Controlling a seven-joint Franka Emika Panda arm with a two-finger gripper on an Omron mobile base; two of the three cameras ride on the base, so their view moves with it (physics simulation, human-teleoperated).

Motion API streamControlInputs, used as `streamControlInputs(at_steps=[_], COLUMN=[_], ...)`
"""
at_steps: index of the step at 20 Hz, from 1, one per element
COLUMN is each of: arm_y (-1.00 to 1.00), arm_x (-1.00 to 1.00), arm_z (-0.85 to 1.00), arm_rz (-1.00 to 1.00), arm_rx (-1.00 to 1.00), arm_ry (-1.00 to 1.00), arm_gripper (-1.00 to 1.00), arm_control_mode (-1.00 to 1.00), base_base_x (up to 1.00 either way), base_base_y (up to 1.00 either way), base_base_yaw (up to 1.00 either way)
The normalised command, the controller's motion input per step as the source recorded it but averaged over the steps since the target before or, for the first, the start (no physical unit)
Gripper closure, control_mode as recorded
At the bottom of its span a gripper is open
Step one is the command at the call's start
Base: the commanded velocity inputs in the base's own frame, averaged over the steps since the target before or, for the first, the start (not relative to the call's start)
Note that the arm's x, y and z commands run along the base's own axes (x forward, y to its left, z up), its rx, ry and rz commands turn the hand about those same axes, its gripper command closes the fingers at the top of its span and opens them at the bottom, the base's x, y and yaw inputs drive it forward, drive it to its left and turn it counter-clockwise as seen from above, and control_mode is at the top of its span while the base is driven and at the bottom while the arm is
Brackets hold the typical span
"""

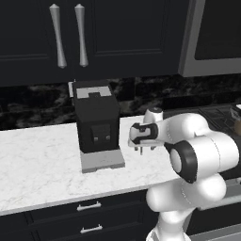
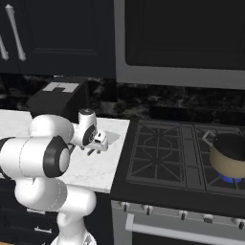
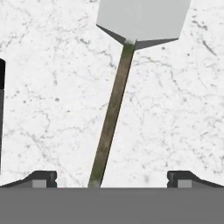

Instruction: Put the mushroom and sweet potato in the pot. Retrieve the spatula and lightly stir the vegetables in the pot.

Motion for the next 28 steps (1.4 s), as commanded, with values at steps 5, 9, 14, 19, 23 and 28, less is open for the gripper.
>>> streamControlInputs(at_steps=[5, 9, 14, 19, 23, 28], arm_y=[0.06, 0.0, 0.0, 0.0, 0.0, 0.0], arm_x=[0.03, 0.02, 0.09, 0.08, 0.06, 0.01], arm_z=[-0.11, -0.13, -0.17, -0.16, -0.12, -0.08], arm_rz=[0.0, 0.0, 0.0, 0.0, 0.0, 0.0], arm_rx=[0.0, 0.0, 0.0, 0.0, 0.0, 0.0], arm_ry=[0.03, 0.03, 0.04, 0.01, 0.01, 0.01], arm_gripper=[-1.0, -1.0, -1.0, -1.0, -1.0, 1.0], arm_control_mode=[-1.0, -1.0, -1.0, -1.0, -1.0, -1.0], base_base_x=[0.0, 0.0, 0.0, 0.0, 0.0, 0.0], base_base_y=[0.0, 0.0, 0.0, 0.0, 0.0, 0.0], base_base_yaw=[0.0, 0.0, 0.0, 0.0, 0.0, 0.0])
